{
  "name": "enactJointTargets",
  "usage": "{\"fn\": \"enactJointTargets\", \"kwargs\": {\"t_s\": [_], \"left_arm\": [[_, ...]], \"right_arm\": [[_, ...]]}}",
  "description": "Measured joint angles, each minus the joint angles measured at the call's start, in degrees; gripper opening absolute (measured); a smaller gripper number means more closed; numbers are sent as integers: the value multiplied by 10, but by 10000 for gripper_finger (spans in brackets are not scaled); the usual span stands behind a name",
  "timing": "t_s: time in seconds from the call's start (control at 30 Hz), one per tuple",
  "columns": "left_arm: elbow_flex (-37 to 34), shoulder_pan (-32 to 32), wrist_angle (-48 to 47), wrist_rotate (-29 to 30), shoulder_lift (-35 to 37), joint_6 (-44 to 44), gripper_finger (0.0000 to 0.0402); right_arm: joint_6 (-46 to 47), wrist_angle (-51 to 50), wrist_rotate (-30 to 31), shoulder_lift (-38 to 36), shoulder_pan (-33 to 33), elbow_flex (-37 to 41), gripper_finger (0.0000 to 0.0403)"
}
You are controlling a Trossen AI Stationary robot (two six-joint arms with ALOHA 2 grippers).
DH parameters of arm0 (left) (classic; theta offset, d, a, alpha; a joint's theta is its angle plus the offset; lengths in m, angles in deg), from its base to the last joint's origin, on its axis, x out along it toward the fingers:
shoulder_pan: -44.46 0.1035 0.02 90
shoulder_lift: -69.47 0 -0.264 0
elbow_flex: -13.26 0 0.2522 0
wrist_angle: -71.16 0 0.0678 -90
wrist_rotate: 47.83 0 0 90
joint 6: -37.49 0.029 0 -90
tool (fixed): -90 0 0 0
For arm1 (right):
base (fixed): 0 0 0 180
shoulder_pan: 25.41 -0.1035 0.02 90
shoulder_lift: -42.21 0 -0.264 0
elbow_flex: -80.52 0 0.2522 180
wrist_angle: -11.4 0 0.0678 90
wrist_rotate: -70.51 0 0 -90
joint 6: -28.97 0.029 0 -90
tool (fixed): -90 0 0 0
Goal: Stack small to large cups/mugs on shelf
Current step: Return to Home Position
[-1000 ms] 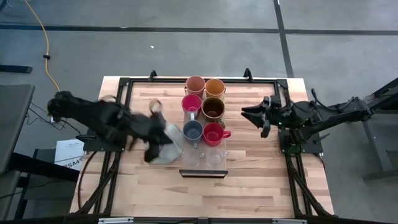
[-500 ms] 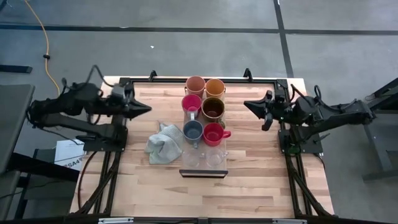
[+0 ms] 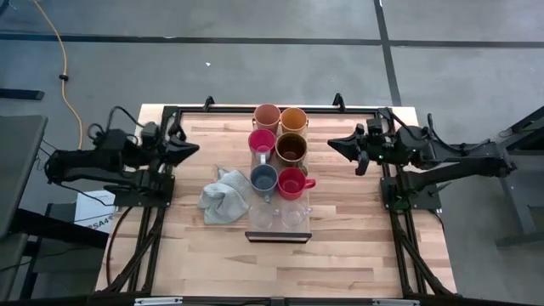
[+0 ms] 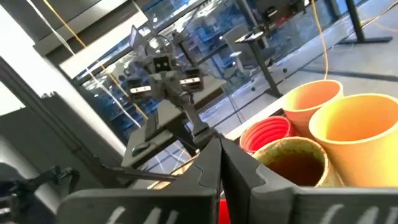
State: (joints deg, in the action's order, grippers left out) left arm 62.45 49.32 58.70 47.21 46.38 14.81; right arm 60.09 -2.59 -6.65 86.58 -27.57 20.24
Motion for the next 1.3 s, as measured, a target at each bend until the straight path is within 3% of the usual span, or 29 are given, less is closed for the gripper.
{"fn": "enactJointTargets", "kwargs": {"t_s": [0.43, 1.0, 1.13, 1.3], "left_arm": [[-192, 0, 191, 43, 45, -34, 0], [-327, 0, 148, 51, 230, -78, 0], [-350, 0, 136, 50, 228, -82, 0], [-349, 0, 55, 34, 228, -86, 0]], "right_arm": [[17, 0, -75, -1, 41, 0, 0], [55, -4, -101, -1, 44, 0, 0], [78, -8, -101, -1, 44, 0, 0], [88, -12, -101, -1, 44, 0, 0]]}}
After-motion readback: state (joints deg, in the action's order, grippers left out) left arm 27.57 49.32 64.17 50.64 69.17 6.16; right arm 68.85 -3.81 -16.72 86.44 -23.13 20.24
